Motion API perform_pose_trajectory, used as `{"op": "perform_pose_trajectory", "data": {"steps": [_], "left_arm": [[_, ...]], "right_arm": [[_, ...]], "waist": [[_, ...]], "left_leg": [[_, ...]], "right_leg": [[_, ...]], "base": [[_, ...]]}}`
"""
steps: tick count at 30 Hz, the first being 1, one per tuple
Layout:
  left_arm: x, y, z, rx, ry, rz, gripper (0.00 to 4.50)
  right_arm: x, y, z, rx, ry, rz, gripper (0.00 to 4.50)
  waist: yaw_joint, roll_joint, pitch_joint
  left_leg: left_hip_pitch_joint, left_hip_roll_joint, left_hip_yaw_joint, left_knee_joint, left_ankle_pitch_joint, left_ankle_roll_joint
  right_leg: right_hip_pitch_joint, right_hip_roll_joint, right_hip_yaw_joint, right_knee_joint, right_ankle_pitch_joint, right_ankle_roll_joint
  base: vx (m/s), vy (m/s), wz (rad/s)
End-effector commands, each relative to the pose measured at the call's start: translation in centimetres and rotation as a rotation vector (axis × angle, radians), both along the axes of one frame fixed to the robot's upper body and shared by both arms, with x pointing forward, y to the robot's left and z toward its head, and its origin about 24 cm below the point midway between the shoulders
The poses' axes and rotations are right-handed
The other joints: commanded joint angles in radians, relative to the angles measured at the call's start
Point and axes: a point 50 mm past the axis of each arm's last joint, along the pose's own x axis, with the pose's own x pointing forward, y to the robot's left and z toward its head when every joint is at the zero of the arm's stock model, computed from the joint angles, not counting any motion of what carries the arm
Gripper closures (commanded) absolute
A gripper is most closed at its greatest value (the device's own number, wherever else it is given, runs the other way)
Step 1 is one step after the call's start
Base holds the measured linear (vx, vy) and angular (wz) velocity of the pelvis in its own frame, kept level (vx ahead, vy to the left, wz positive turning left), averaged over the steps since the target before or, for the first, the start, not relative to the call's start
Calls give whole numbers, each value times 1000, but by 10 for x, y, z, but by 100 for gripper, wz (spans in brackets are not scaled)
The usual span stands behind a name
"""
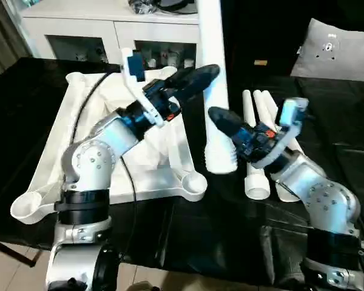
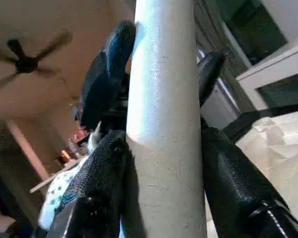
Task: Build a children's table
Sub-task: Pick table leg
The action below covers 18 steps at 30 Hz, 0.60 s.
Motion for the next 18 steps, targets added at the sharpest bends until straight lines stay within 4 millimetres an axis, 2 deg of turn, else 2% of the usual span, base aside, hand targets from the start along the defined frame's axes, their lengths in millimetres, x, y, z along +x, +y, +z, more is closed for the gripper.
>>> {"op": "perform_pose_trajectory", "data": {"steps": [1, 2, 5, 10, 18], "left_arm": [[-2, -4, 6, -25, -26, -58, 0], [-3, -5, 5, -35, -25, -71, 19], [-4, -4, 4, -52, -21, -98, 37], [-15, -2, 8, -92, -50, -196, 37], [-20, -1, 8, -109, -66, -238, 37]], "right_arm": [[-6, 3, 6, 15, -48, 62, 266], [-7, 3, 5, 4, -53, 74, 266], [-8, 5, 2, -32, -53, 83, 266], [-8, 6, -4, -74, -37, 78, 266], [-6, 6, -6, -91, -28, 64, 266]], "waist": [[6, -2, -71], [7, -2, -70], [6, -2, -70], [8, -2, -70], [6, -2, -68]], "left_leg": [[1, 81, -28, -78, -26, 50], [0, 80, -27, -77, -30, 50], [-1, 80, -28, -77, -22, 48], [0, 81, -27, -78, -23, 44], [0, 82, -28, -81, -36, 40]], "right_leg": [[60, -97, 55, -81, -25, -264], [60, -97, 55, -83, -34, -263], [60, -97, 55, -83, -31, -257], [58, -99, 55, -82, -34, -263], [59, -98, 55, -85, -58, -256]], "base": [[0, 0, 0], [0, 0, 0], [0, 0, 0], [0, 0, 0], [0, 0, 0]]}}
